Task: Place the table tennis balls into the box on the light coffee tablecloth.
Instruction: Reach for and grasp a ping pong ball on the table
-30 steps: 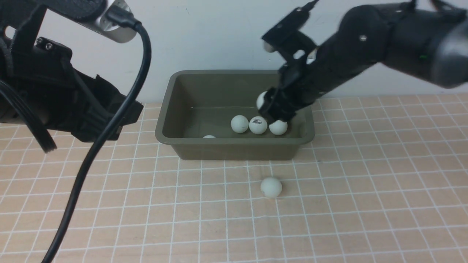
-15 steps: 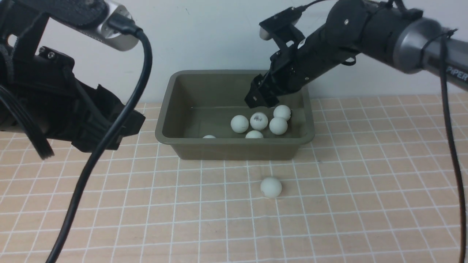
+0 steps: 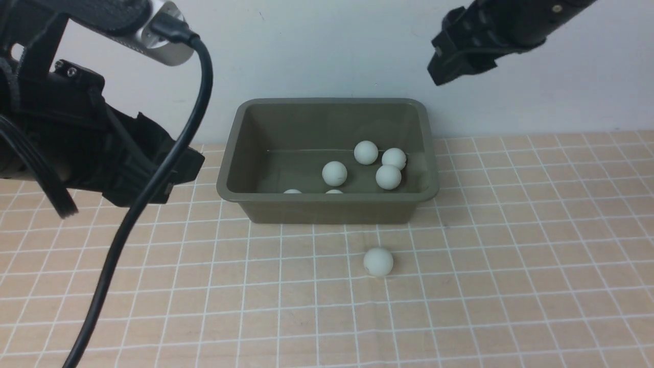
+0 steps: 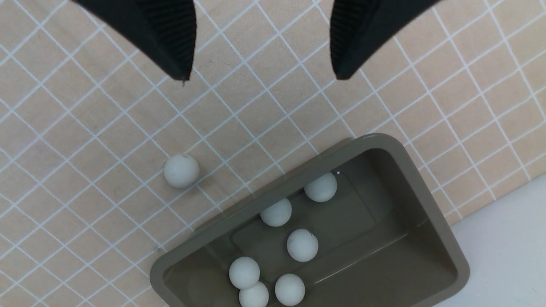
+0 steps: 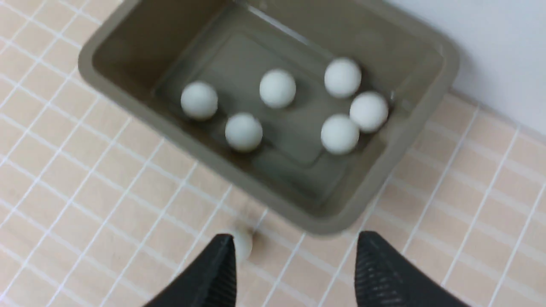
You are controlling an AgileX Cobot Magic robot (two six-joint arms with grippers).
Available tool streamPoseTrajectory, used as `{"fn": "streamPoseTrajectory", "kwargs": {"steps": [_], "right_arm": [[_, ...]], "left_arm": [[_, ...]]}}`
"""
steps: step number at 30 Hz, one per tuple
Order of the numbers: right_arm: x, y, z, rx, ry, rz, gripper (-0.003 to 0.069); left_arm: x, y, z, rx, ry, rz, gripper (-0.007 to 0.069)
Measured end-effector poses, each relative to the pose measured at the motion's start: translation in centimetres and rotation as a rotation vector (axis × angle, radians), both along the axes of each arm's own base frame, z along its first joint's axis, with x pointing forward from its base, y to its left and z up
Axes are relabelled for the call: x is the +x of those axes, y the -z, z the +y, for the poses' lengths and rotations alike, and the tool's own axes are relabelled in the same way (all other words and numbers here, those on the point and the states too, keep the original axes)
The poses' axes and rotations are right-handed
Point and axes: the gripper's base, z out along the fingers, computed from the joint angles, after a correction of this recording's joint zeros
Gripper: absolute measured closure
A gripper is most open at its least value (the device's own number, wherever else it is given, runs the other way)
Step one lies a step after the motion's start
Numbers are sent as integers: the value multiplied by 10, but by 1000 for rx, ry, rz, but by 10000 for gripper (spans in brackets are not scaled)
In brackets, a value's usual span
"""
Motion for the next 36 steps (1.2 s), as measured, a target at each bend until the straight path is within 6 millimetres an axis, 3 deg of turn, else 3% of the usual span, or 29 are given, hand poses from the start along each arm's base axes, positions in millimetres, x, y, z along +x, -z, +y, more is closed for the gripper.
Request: {"fn": "streamPoseTrajectory", "kwargs": {"steps": [3, 7, 15, 22, 27, 36], "right_arm": [[-9, 16, -4, -11, 15, 60, 319], [-26, 60, -3, -12, 19, 117, 321], [-51, 132, 30, 70, -19, 32, 321], [-32, 177, 49, 135, 60, -3, 288], [-21, 207, 55, 145, 113, 39, 172], [-14, 234, 59, 143, 147, 80, 125]], "left_arm": [[0, 0, 0, 0, 0, -1, 272], [0, 0, 0, 0, 1, -3, 272], [0, 0, 0, -1, 1, -4, 272], [0, 0, 0, -1, 1, -4, 272], [0, 0, 0, -5, 2, -2, 272], [0, 0, -1, -12, 3, 1, 272]]}}
